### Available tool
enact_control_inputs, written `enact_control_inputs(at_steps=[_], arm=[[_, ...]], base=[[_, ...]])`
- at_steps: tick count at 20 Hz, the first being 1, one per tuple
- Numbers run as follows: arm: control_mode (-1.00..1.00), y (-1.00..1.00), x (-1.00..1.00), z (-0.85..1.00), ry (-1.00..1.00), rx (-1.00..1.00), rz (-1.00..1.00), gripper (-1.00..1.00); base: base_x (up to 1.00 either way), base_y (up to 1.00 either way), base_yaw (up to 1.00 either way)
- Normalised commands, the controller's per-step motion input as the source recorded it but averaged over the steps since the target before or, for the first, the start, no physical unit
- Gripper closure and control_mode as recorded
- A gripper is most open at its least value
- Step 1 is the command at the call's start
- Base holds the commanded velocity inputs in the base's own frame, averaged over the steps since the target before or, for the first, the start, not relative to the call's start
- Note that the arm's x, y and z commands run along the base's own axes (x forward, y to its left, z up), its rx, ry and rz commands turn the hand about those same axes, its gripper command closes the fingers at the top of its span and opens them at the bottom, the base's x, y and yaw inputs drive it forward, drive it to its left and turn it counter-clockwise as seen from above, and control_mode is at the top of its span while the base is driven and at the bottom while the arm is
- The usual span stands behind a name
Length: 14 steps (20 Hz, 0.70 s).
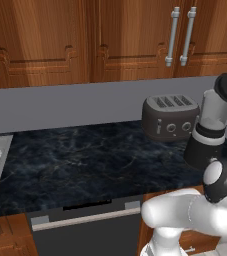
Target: Close the lid blender by securely placing the lid on top.
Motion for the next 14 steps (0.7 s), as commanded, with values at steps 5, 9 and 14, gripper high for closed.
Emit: enact_control_inputs(at_steps=[5, 9, 14], arm=[[-1.0, -0.01, 0.36, 0.0, 0.06, 0.0, 0.01, 1.0], [-1.0, 0.0, 0.37, 0.0, 0.06, -0.01, 0.0, 1.0], [-1.0, -0.1, 0.14, 0.0, 0.02, 0.0, 0.01, 1.0]], base=[[0.0, 0.0, 0.0], [0.0, 0.0, 0.0], [0.0, 0.0, 0.0]])
